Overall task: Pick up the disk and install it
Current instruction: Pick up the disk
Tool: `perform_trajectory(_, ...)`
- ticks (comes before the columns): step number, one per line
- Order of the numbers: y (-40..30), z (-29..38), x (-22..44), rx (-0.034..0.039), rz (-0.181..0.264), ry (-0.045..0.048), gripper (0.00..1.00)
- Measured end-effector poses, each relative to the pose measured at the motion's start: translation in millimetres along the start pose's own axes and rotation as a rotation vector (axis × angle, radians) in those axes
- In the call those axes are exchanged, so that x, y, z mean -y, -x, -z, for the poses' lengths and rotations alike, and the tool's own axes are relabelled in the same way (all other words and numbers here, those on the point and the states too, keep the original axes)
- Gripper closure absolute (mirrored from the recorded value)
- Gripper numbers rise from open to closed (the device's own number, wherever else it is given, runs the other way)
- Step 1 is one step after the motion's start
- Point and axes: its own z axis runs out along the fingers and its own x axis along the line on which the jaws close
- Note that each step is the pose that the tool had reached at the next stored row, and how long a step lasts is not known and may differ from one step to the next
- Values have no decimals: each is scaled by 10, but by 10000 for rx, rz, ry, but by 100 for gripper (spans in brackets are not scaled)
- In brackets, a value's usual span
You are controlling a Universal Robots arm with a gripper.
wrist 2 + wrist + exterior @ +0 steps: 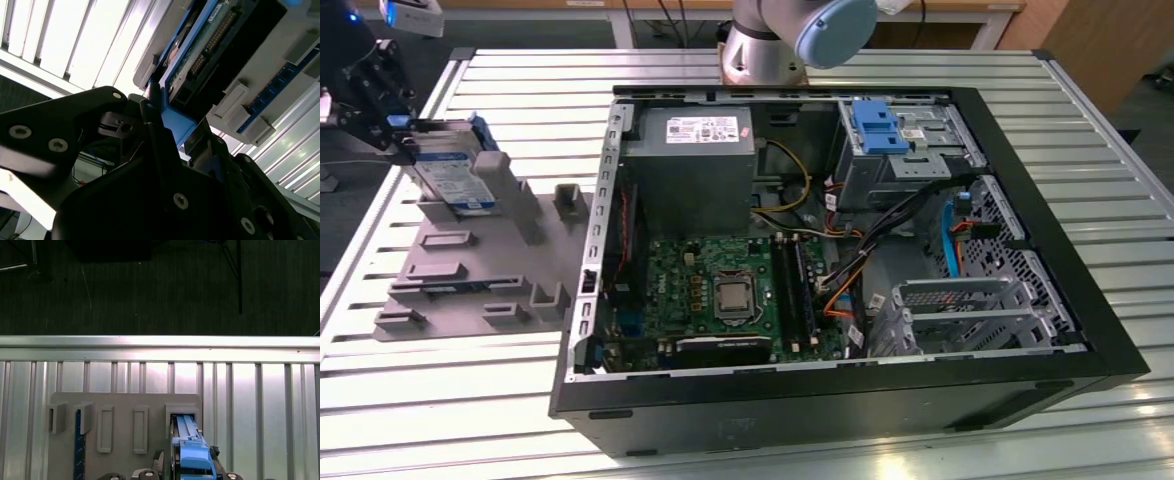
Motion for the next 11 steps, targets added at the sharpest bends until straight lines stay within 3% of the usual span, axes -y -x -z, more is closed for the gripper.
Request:
perform_trajectory(4,0,0,0,0,0,1,57)
perform_trajectory(5,0,0,0,0,0,1,64)
perform_trajectory(11,0,-1,0,-1,0,1,64)
